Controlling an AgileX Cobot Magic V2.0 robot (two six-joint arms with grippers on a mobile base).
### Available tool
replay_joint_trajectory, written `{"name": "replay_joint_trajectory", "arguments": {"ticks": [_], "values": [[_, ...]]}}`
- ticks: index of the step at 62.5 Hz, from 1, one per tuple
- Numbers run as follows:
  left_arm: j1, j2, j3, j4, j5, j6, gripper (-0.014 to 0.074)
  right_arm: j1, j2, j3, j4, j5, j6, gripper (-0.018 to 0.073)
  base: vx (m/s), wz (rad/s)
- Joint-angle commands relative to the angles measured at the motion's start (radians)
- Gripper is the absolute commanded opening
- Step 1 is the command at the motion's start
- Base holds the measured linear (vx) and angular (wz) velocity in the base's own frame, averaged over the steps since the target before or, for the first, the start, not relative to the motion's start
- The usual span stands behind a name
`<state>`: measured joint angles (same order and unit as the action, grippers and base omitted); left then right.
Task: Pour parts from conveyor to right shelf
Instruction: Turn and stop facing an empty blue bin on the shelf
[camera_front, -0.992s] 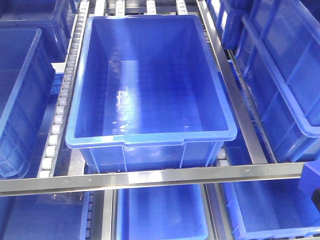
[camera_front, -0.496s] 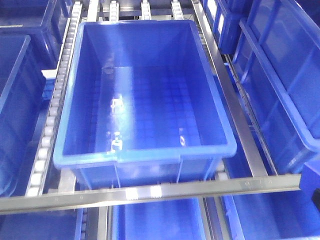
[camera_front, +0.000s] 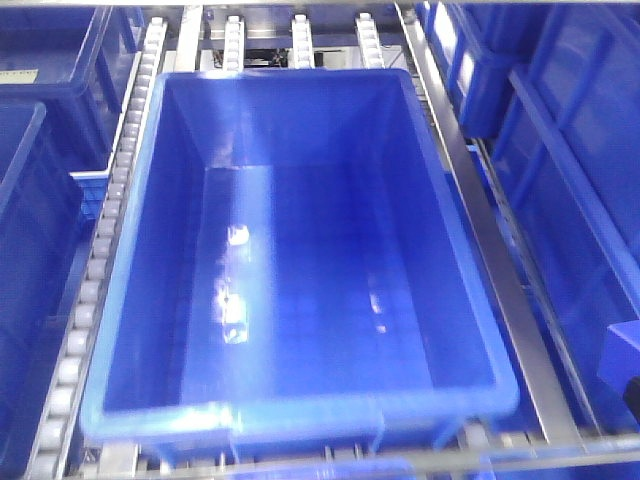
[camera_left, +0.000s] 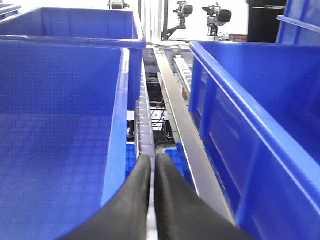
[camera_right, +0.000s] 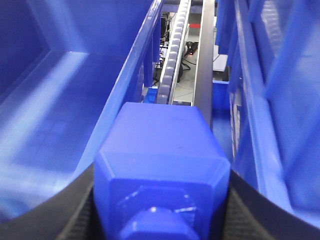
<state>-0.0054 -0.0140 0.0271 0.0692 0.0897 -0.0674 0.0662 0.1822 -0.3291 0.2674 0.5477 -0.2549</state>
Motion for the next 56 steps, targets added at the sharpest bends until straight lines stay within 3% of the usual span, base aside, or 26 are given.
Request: {"name": "replay_joint_trajectory", "arguments": {"ticks": [1,56], "values": [[0.0,-0.011,0.031,-0.002,-0.078,-0.004,-0.0006,-0.001,0.017,-0.029,0.009,-0.076,-0.005,-0.0006,0.18,0.06],[0.0,-0.011,0.031,-0.002,-0.078,-0.004,-0.0006,-0.001,0.017,-0.029,0.009,-0.076,-0.005,-0.0006,0.08,0.02]]}}
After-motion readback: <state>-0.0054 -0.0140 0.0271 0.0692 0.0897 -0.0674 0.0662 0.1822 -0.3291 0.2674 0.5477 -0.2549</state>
